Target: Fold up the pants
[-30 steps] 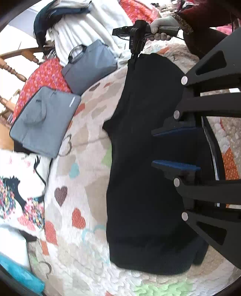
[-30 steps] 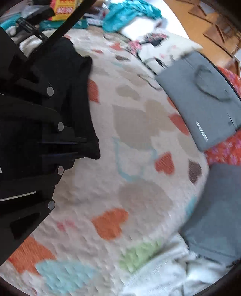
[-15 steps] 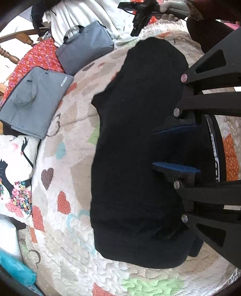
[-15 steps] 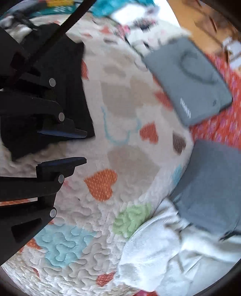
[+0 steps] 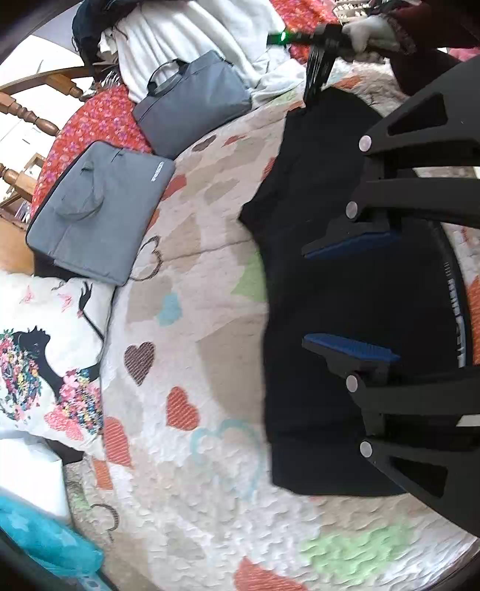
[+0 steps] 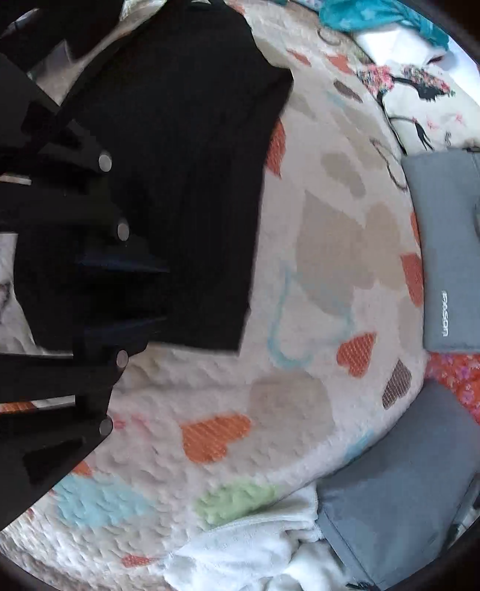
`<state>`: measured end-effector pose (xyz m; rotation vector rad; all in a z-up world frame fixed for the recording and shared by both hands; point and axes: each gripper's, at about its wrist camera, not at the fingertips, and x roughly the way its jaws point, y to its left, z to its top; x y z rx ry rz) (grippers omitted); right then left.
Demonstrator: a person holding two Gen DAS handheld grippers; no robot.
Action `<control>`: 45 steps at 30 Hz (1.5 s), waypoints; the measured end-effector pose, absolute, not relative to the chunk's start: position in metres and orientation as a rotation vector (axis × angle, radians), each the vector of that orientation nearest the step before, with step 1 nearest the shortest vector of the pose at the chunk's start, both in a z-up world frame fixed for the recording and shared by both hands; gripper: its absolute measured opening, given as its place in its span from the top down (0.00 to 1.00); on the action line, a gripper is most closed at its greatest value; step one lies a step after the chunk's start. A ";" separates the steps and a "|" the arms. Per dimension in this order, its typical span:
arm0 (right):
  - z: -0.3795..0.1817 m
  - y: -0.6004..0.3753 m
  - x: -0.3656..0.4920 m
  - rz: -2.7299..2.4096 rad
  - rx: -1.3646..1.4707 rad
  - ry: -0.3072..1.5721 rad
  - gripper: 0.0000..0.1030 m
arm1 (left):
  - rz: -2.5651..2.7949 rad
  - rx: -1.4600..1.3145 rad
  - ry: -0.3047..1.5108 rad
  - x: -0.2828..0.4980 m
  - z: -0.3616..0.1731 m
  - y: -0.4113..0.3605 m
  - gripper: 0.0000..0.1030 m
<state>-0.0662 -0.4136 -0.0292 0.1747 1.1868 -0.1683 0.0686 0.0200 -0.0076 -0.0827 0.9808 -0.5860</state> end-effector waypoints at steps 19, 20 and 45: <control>0.020 -0.349 0.004 -0.033 0.329 1.032 0.56 | -0.405 -0.117 1.073 0.074 -0.052 0.062 0.61; 0.015 -0.326 0.020 0.057 0.344 1.047 0.56 | -0.403 -0.096 1.066 0.070 -0.052 0.059 0.61; 0.001 -0.173 0.133 0.165 0.118 1.112 0.81 | -0.366 -0.438 0.964 0.072 -0.024 0.151 0.61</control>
